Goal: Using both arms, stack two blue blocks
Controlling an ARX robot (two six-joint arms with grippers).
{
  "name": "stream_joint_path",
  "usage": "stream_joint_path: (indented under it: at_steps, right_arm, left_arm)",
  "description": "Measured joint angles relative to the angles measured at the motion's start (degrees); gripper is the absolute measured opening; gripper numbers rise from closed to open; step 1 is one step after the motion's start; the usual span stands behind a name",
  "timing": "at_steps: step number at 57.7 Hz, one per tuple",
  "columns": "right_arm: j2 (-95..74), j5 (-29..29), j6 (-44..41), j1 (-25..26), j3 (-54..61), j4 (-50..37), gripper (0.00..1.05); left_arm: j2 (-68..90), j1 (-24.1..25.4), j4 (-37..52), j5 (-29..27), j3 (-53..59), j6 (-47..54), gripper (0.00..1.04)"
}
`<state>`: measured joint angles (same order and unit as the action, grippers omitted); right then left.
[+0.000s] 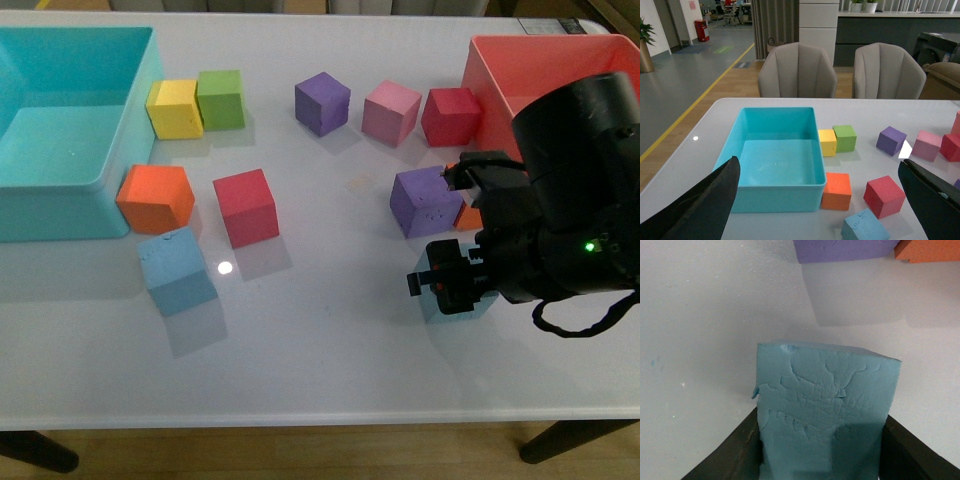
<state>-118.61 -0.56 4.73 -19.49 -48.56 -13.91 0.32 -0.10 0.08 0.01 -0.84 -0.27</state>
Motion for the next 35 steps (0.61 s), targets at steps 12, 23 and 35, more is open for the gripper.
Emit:
stream_joint_path:
  at_steps: [12, 23, 35]
  right_arm:
    - [5.03, -0.96, -0.63, 0.31, -10.05, 5.53, 0.38]
    - [-5.79, 0.24, -0.44, -1.01, -29.90, 13.38, 0.37]
    - [-20.72, 2.34, -0.33, -3.96, -52.52, 24.81, 0.36]
  left_arm:
    - [0.00, 0.00, 0.00, 0.00, 0.00, 0.02, 0.96]
    - [0.00, 0.00, 0.00, 0.00, 0.00, 0.00, 0.96]
    - [0.00, 0.00, 0.00, 0.00, 0.00, 0.00, 0.96]
